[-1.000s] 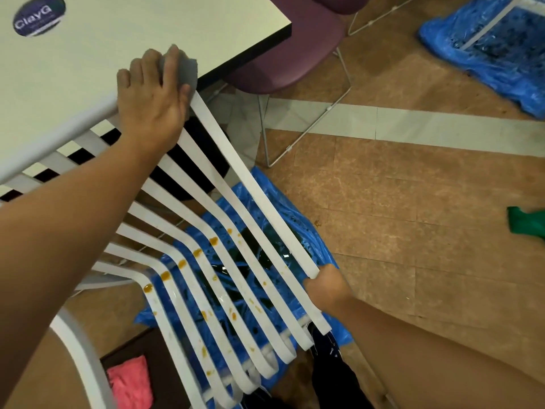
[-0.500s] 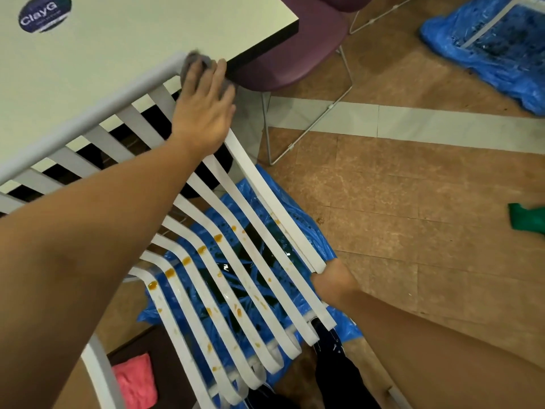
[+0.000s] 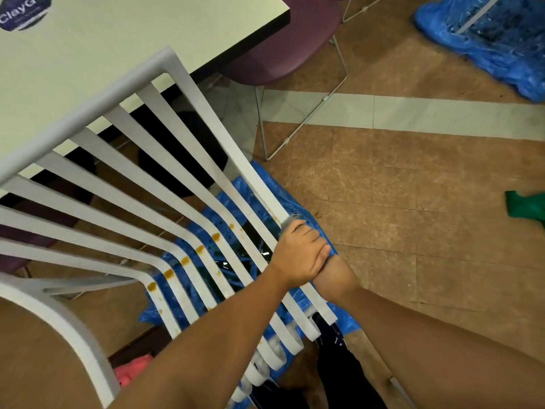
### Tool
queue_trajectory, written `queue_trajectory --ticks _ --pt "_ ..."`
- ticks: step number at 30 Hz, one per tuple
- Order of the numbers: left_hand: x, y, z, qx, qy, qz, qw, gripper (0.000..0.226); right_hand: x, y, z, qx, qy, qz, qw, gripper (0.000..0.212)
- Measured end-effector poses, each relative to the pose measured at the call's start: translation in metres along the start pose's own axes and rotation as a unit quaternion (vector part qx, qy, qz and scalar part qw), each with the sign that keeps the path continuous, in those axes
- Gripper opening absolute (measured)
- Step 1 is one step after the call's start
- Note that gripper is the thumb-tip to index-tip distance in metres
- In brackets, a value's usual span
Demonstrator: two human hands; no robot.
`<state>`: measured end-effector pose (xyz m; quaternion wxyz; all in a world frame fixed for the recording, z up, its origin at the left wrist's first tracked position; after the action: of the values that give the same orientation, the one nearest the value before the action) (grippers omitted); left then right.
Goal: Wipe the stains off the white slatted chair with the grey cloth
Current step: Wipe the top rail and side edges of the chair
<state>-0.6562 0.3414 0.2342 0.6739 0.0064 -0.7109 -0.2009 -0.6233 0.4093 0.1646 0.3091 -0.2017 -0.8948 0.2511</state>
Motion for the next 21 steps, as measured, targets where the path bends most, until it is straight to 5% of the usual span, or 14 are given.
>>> queue_trajectory --ticks 2,4,9,16,21 --pt "0.004 -0.006 0.001 -0.049 0.003 0.009 0.999 0.041 -0.005 0.004 0.002 0.000 -0.008 0.039 0.999 0.026" --pt "0.015 -0.030 0.012 -0.048 0.010 0.040 0.998 0.043 0.013 0.009 -0.004 -0.035 0.081 0.043 0.995 0.020" --pt "0.045 -0.108 0.049 0.101 0.009 0.131 0.986 0.049 0.007 0.015 -0.005 -0.061 0.057 0.061 0.995 0.006" --pt "0.036 -0.091 0.045 0.155 0.002 0.126 0.980 0.054 0.006 0.017 -0.003 -0.072 0.052 0.026 0.996 0.006" --pt "0.019 -0.056 0.021 0.122 0.055 0.018 0.991 0.043 0.010 0.015 -0.004 -0.060 0.065 0.018 0.996 0.007"
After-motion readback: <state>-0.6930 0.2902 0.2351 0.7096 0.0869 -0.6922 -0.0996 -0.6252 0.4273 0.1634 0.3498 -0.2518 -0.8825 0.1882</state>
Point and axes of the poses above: each hand's wrist, its own z-axis towards the middle knuckle, its own x-axis out of the back of the hand, y = z × x, the point moved 10 cm from there along z, towards the middle knuckle, and after that the axes turned 8 degrees about x, right-handed, at the moved point
